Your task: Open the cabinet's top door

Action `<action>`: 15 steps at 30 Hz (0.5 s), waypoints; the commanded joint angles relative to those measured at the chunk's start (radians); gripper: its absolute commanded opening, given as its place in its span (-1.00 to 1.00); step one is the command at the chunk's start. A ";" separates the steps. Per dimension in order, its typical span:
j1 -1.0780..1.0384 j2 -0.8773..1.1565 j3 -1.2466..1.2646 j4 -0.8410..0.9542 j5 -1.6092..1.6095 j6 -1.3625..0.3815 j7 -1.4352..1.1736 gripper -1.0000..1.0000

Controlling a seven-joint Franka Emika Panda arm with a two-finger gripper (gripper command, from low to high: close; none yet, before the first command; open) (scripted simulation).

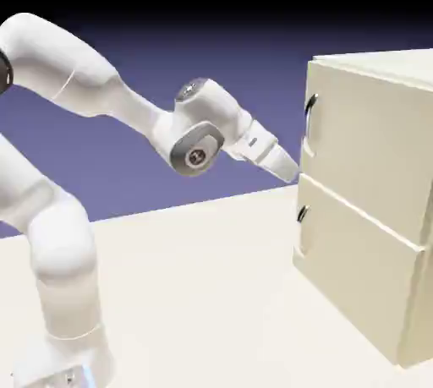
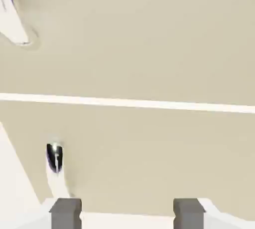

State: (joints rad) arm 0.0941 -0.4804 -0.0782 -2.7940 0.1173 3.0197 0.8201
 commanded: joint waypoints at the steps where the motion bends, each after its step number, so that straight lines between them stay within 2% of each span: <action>1: 0.030 0.033 -0.029 0.006 0.044 -0.006 0.029 0.00; 15: 0.456 0.498 -0.435 0.089 0.653 -0.096 0.440 0.00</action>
State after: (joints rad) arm 0.5506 0.0175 -0.5127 -2.7053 0.7698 2.9235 1.2601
